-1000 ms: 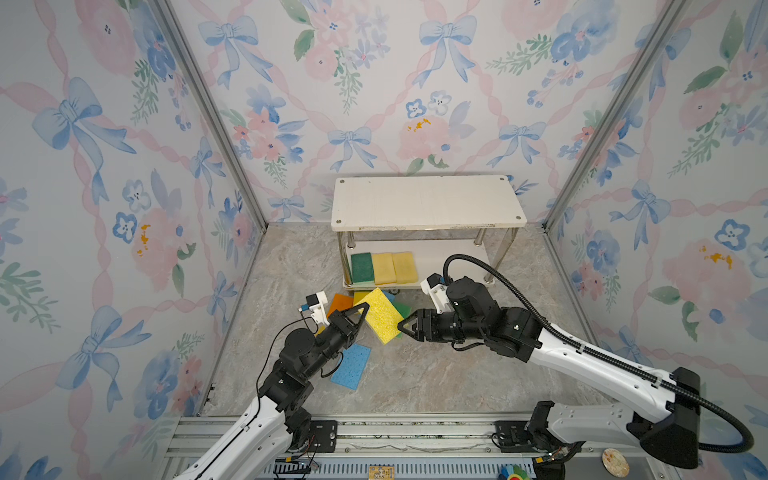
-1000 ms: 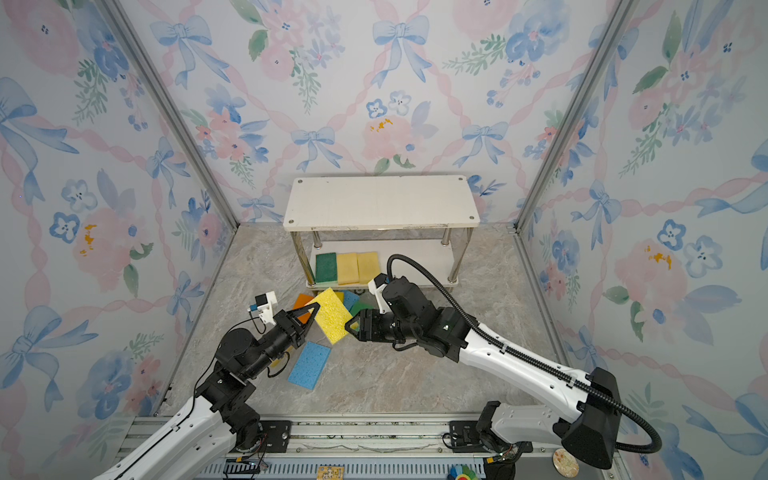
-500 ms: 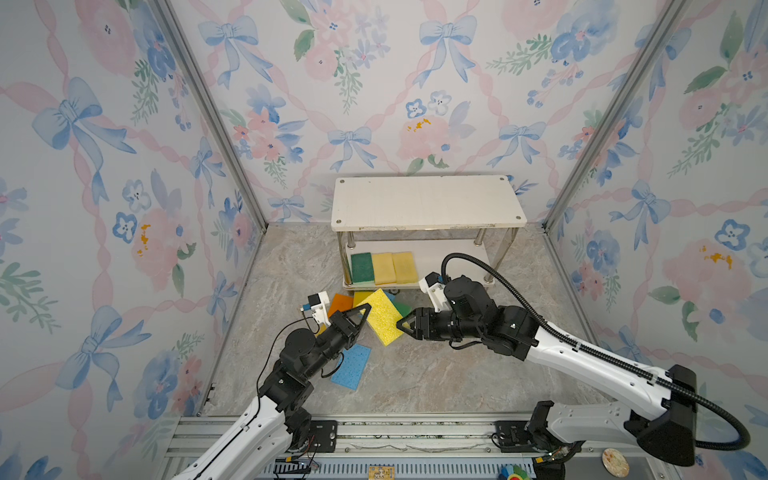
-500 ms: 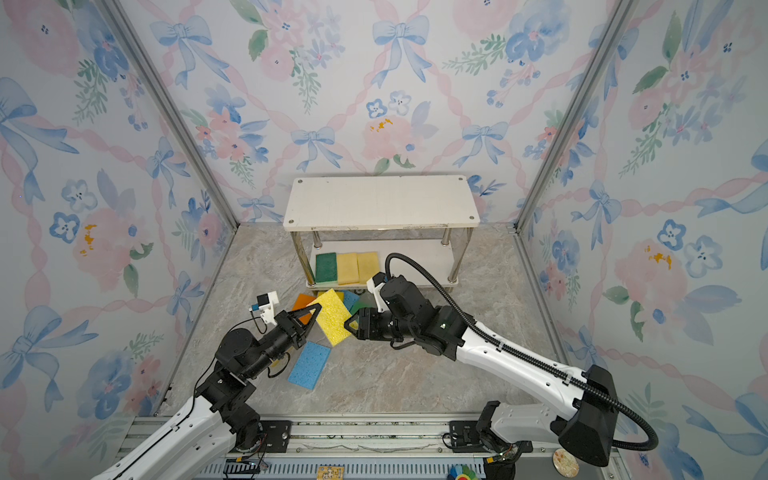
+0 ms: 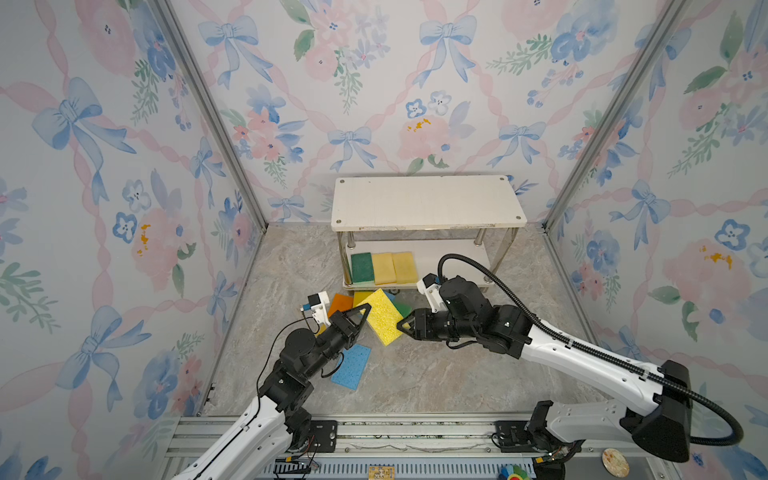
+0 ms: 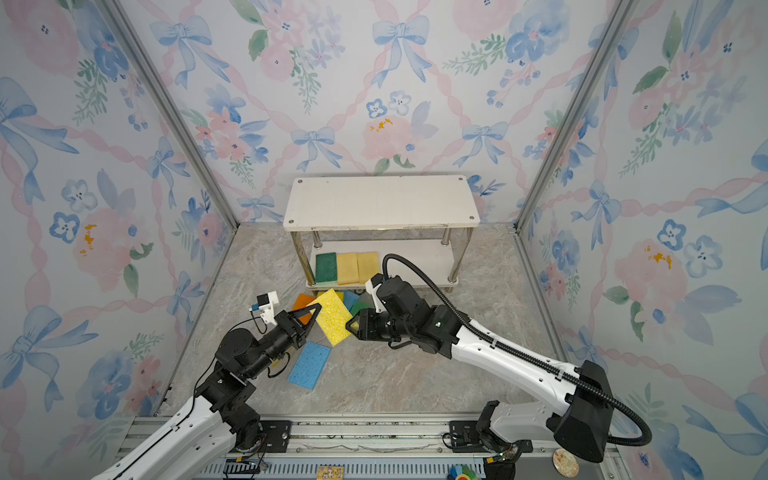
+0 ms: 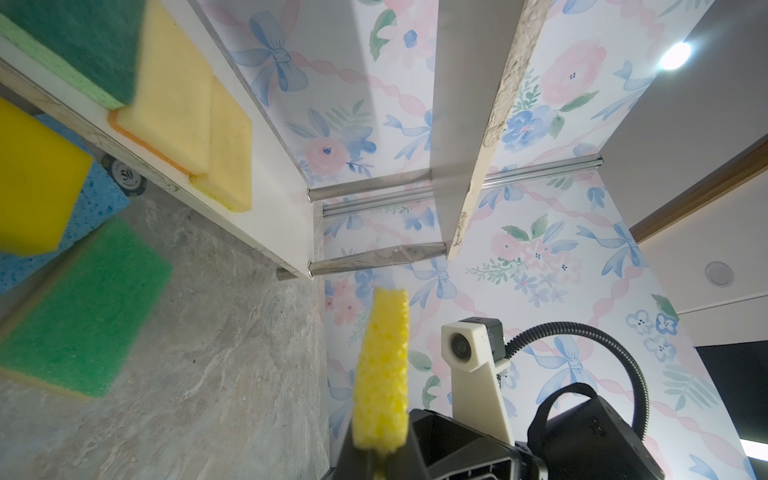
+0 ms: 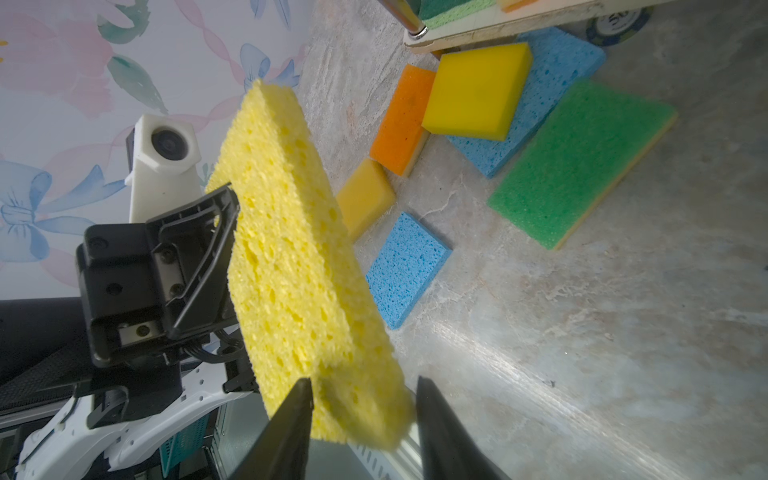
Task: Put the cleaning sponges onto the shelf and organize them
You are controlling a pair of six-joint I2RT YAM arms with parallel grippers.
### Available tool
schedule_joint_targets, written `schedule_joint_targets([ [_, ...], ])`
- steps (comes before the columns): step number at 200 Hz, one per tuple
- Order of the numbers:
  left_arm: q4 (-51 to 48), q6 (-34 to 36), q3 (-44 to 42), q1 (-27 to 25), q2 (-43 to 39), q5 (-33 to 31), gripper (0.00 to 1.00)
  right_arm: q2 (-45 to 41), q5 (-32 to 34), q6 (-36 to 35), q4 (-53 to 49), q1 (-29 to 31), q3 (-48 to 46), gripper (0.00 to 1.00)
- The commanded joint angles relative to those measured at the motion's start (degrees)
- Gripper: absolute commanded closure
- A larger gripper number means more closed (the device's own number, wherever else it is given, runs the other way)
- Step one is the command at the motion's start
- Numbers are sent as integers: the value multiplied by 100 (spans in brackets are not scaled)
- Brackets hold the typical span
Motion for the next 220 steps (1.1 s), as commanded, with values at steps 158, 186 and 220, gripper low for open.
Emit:
schedule_joint_targets([
  [158,36,192,219,-30,155,166,76,-78,93,22,60,-23,-44,100],
  [186,36,205,224,-26,155,200,37,-130,156,61,70,-24,-81,100],
  [220,10,265,234,-26,155,212,2,-259,288,143,77,-74,-181,100],
])
